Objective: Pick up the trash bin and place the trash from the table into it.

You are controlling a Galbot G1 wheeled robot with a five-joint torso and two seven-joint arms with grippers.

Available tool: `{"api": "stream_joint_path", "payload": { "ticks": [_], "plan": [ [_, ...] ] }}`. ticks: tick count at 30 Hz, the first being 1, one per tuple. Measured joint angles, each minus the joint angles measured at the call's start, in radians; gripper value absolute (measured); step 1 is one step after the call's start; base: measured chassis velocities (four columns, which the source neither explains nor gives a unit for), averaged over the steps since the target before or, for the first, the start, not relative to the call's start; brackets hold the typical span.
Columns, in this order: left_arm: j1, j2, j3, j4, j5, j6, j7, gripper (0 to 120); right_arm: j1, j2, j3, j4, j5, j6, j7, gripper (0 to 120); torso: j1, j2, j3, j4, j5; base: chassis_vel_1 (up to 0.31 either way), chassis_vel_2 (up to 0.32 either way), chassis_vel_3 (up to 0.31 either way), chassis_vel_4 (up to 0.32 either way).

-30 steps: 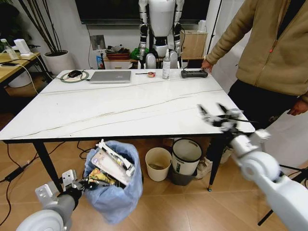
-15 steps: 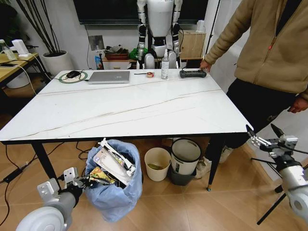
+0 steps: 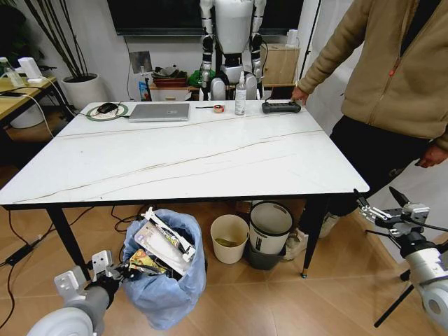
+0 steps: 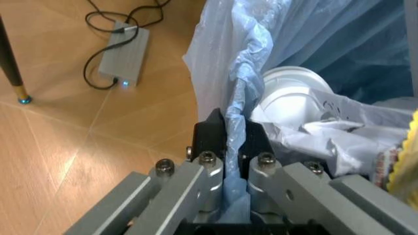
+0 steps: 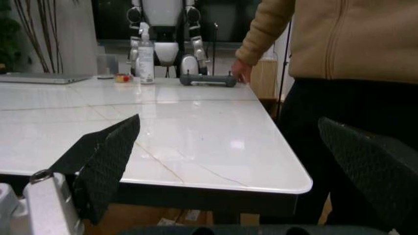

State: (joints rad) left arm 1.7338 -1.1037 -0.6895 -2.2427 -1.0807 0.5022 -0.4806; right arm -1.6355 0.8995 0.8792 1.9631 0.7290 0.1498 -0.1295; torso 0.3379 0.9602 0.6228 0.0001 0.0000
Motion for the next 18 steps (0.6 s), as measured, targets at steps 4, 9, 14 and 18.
{"api": "stream_joint_path", "payload": {
  "ticks": [4,9,14,18],
  "plan": [
    [-0.007,-0.005,0.002,0.010,0.007,-0.007,-0.001,0,0.001,0.000,-0.001,0.000,0.000,0.000,0.000,100,0.000,0.000,0.000,-0.0001,0.0000,0.000,0.000,0.000,0.000],
    [-0.009,-0.013,0.002,0.020,0.026,-0.012,0.006,0,0.002,0.000,-0.002,0.000,0.001,-0.001,0.001,100,0.000,0.000,0.000,-0.0001,0.0000,0.000,0.000,0.000,0.000],
    [-0.009,-0.027,0.003,0.027,0.064,-0.034,0.026,0,0.003,-0.001,-0.003,0.000,0.001,-0.001,0.001,100,-0.006,-0.012,-0.006,-0.0001,0.0000,0.000,0.000,0.000,0.000],
    [-0.007,-0.033,0.003,0.031,0.080,-0.046,0.034,0,0.003,-0.001,-0.004,0.000,0.001,-0.001,0.001,100,-0.011,-0.025,-0.013,-0.0001,0.0000,0.000,0.000,0.000,0.000]
  ]
}}
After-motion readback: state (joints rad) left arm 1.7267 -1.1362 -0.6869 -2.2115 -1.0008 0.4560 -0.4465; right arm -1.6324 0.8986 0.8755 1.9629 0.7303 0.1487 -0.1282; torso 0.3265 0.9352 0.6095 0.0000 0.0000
